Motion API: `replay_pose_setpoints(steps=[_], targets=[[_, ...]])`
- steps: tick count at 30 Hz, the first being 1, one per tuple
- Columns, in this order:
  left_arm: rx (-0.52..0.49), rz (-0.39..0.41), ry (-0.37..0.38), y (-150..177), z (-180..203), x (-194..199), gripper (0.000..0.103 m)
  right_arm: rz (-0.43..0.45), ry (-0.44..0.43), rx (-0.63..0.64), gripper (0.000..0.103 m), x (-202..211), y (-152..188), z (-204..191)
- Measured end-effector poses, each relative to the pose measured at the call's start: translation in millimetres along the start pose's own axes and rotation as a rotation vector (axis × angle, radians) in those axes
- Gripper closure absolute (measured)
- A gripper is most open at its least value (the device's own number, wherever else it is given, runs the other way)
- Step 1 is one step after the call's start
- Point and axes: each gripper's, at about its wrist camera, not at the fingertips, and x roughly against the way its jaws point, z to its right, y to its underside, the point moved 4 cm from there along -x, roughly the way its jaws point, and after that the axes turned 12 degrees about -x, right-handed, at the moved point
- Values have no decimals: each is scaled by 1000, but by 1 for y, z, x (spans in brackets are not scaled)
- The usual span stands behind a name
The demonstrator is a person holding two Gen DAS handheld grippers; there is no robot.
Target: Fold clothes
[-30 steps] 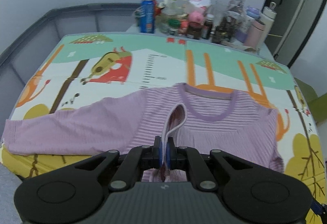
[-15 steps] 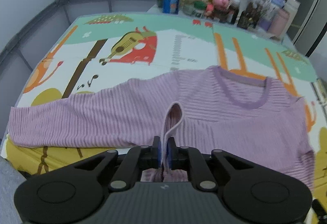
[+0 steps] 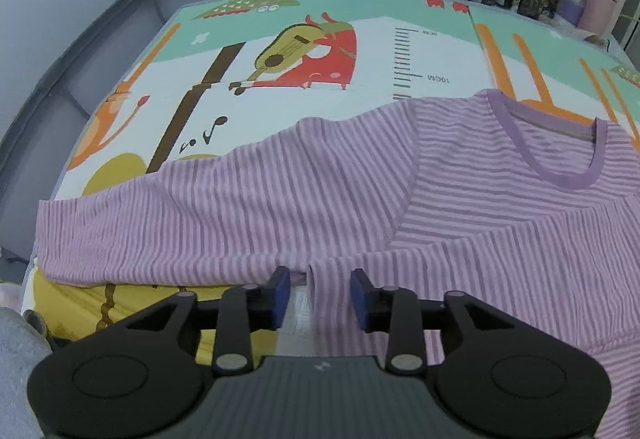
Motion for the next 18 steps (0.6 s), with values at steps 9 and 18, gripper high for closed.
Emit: replay_pose_setpoints(steps=[9,18], targets=[[-86,53,83,-2,36,6,53,-21,-31,-152,56,-44,-27,17],[-184,46,125,2,78,-5,52,-115,-73,-398,59,-93,-37,41]])
